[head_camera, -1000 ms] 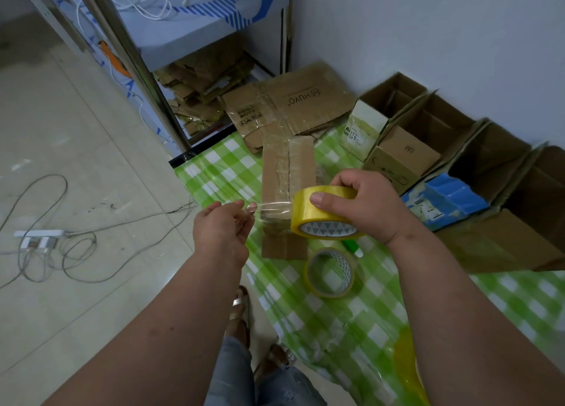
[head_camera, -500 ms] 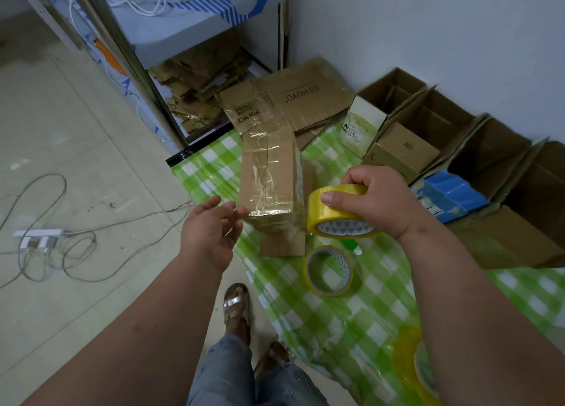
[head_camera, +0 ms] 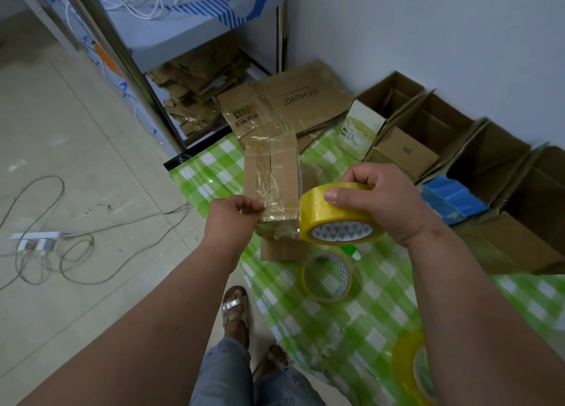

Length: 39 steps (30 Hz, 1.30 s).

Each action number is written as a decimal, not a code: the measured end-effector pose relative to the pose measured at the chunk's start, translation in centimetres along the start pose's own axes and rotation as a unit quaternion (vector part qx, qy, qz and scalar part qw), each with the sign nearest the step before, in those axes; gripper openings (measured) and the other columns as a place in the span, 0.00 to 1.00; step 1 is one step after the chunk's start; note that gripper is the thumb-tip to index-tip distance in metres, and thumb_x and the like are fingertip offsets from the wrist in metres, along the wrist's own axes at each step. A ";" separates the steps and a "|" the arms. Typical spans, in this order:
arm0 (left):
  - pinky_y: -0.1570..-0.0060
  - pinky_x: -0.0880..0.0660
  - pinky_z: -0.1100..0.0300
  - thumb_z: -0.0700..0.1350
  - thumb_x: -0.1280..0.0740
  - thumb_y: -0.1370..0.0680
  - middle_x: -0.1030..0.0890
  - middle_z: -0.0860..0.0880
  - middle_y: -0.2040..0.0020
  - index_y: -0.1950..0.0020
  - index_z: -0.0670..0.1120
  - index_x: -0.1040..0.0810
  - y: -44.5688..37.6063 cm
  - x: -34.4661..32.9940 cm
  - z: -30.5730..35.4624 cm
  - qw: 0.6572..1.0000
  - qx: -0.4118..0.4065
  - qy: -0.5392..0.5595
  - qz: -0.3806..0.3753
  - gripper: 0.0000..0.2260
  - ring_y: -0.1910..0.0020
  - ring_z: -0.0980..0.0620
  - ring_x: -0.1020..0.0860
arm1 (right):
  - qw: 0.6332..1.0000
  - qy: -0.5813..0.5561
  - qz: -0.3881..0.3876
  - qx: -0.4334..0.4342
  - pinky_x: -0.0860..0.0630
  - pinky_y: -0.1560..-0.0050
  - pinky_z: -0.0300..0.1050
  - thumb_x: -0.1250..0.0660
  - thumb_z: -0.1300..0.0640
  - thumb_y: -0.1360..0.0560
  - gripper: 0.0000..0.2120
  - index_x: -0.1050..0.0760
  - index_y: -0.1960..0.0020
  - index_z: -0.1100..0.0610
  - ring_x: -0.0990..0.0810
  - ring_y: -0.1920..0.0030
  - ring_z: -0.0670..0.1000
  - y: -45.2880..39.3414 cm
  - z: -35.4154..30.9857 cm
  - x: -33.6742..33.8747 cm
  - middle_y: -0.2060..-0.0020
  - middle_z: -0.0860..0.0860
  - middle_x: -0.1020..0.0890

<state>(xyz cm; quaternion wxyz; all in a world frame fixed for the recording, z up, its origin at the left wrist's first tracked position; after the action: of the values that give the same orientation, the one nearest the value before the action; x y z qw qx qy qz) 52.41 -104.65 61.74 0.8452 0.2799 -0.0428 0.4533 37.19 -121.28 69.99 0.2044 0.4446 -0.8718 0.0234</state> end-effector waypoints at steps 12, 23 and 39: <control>0.61 0.32 0.64 0.45 0.37 0.19 0.16 0.54 0.58 0.53 0.52 0.17 0.1 -0.6 1.5 0.990 0.027 -0.022 -0.136 0.09 0.59 0.59 0.23 | 0.991 -0.131 -0.001 -0.017 0.31 0.68 0.41 0.25 0.41 0.42 0.16 0.24 0.69 0.53 0.26 0.71 0.49 -1.0 0.0 -0.1 0.74 0.49 0.26; 0.42 0.34 0.52 0.55 0.41 0.18 0.17 0.57 0.62 0.61 0.49 0.17 0.2 -0.3 1.2 0.969 0.080 0.040 -0.232 0.18 0.51 0.52 0.24 | 0.975 -0.216 0.008 -0.050 0.29 0.66 0.44 0.25 0.45 0.42 0.15 0.26 0.68 0.54 0.26 0.70 0.54 -1.9 0.6 -1.3 0.72 0.53 0.26; 0.53 0.20 0.50 0.42 0.42 0.16 0.17 0.45 0.60 0.58 0.43 0.26 -1.2 1.0 -0.3 0.964 0.078 0.171 -0.188 0.12 0.50 0.44 0.18 | 0.998 -0.040 0.018 -0.041 0.34 0.60 0.46 0.32 0.48 0.34 0.20 0.26 0.65 0.67 0.30 0.66 0.52 -2.2 1.9 -0.1 0.69 0.58 0.30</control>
<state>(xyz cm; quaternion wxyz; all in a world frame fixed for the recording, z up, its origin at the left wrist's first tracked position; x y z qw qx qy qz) 53.92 -104.23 61.26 0.8854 0.2665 0.1912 0.3292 38.38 -122.99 67.93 0.1870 0.4207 -0.8873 -0.0268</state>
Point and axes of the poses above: each hand's wrist, its own y-axis away from the middle knuckle, its own x-axis out of the back of the hand, z = x × y, the point moved 4 cm from there along -y, towards the middle knuckle
